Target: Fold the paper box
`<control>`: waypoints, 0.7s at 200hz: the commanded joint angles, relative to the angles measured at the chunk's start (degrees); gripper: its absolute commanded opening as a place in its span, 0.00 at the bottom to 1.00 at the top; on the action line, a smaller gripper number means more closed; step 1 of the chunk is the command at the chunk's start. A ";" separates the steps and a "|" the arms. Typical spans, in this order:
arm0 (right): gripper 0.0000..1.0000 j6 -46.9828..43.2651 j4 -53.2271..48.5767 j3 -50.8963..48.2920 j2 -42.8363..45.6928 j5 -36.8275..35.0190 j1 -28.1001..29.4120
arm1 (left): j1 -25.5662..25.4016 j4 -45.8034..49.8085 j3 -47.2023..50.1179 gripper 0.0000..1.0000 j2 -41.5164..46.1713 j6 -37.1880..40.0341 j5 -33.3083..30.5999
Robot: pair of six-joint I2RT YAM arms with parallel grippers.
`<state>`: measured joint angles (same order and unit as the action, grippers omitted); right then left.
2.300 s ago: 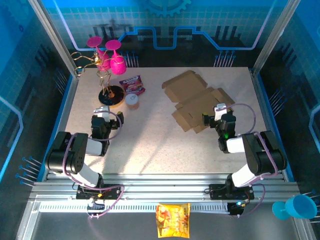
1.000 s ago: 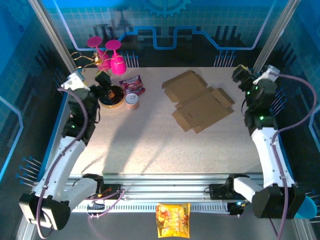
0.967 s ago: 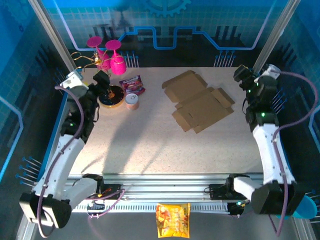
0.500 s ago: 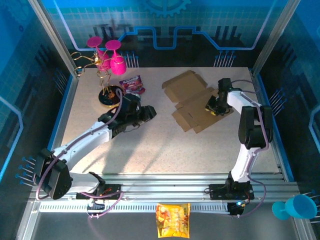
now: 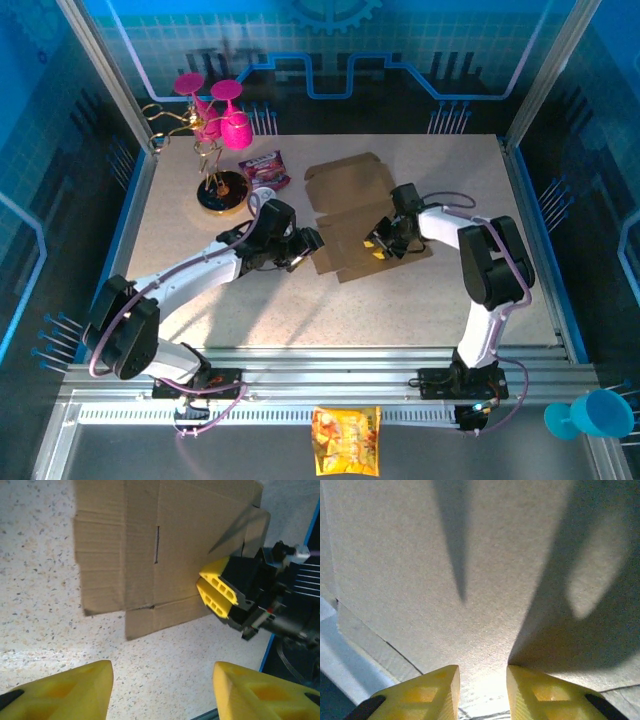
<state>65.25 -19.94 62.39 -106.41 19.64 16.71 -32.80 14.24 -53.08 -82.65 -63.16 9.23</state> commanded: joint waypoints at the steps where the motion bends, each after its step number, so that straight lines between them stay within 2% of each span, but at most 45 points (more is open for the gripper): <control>1: 0.35 11.04 5.26 -1.23 5.48 3.51 0.94 | 0.57 -2.37 3.00 0.58 -1.10 -5.22 2.72; 16: 0.38 6.99 -0.83 2.55 8.20 1.91 0.38 | 0.85 -3.84 4.56 0.59 -1.76 -8.39 3.39; 31: 0.40 -0.70 -7.19 6.88 9.33 -1.22 -1.21 | 1.03 -5.09 6.25 0.59 -2.24 -11.28 3.81; 66: 0.40 -16.33 -15.31 13.12 5.51 -5.62 -6.18 | 0.95 -13.44 11.05 0.60 -3.25 -18.23 4.75; 95: 0.41 -19.03 -13.08 13.39 2.65 0.10 -10.80 | -0.26 -22.07 13.34 0.61 -5.75 -24.45 5.07; 140: 0.46 -19.40 -9.09 10.74 2.96 2.41 -17.70 | -5.32 -32.31 14.32 0.62 -10.03 -32.41 1.23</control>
<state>47.66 -30.28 74.94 -103.83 18.76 2.59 -35.40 -9.06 -39.51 -90.04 -88.71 12.36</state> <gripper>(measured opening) 0.453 0.618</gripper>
